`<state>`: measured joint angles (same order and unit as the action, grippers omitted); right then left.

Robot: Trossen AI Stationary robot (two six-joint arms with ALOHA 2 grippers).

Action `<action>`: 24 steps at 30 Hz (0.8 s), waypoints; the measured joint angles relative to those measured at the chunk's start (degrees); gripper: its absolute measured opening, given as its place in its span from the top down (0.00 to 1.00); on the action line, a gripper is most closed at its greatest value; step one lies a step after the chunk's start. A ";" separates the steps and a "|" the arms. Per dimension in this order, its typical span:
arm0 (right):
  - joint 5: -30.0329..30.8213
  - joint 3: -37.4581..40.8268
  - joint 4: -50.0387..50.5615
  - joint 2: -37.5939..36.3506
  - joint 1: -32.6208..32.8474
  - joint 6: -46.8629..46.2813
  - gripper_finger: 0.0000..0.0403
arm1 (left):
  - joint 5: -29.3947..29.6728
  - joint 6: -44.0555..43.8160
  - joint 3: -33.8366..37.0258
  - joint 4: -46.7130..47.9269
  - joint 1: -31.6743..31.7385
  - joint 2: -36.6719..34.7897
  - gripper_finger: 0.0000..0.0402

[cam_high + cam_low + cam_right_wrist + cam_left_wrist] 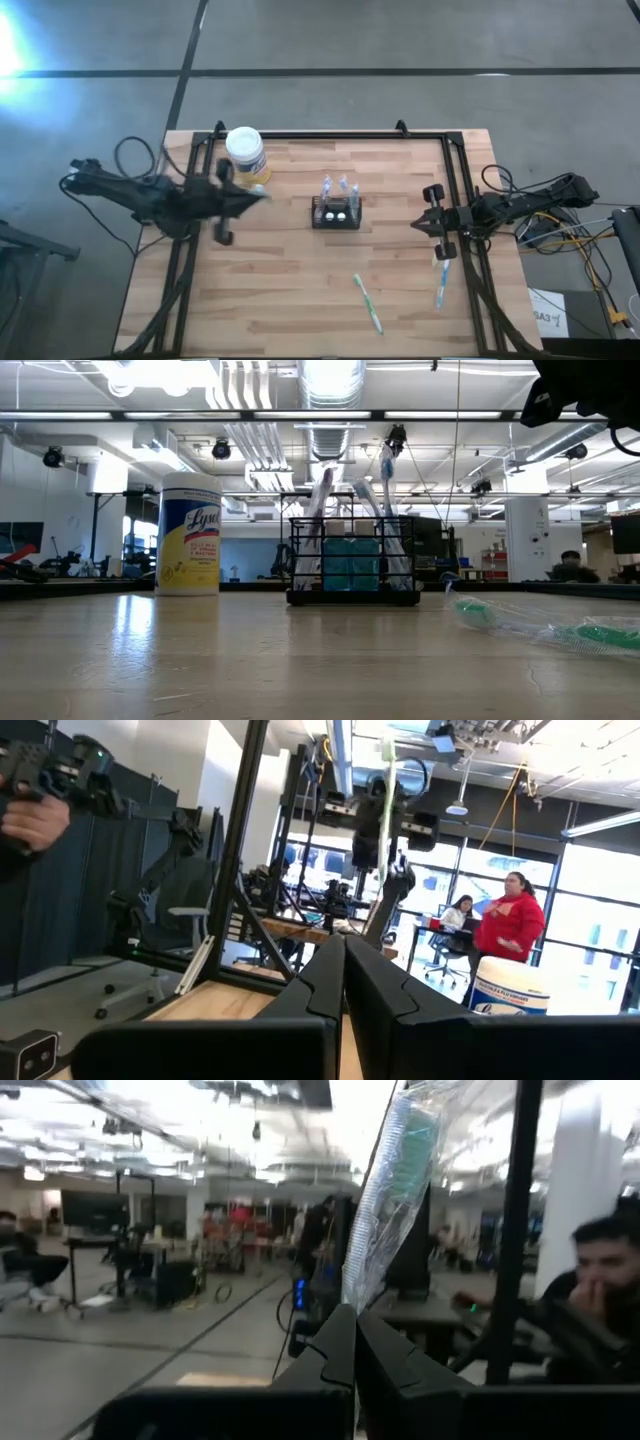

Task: Pick & Place toothbrushing station
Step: Put the left green toothbrush into the wire organizer

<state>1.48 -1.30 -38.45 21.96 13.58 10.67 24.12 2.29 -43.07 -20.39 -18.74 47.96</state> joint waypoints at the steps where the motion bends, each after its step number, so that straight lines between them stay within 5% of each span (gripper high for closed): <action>1: 0.00 0.00 0.00 0.00 0.00 -0.04 0.98 | -0.04 -0.18 -1.50 -0.01 0.55 1.51 1.00; 5: 0.00 0.00 0.02 0.00 -0.02 -0.12 0.98 | -1.57 0.82 -5.69 1.28 3.42 7.34 1.00; 10: 0.00 0.00 0.06 -0.04 0.00 -0.12 0.98 | -10.27 1.35 -9.51 -1.33 8.52 12.33 1.00; 24: 0.00 0.00 0.06 -0.04 -0.02 0.06 0.98 | -23.05 -0.94 -3.31 -15.81 16.72 22.08 1.00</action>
<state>1.48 -1.30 -38.39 21.91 13.57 10.72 1.07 1.34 -46.38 -36.20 -2.02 70.05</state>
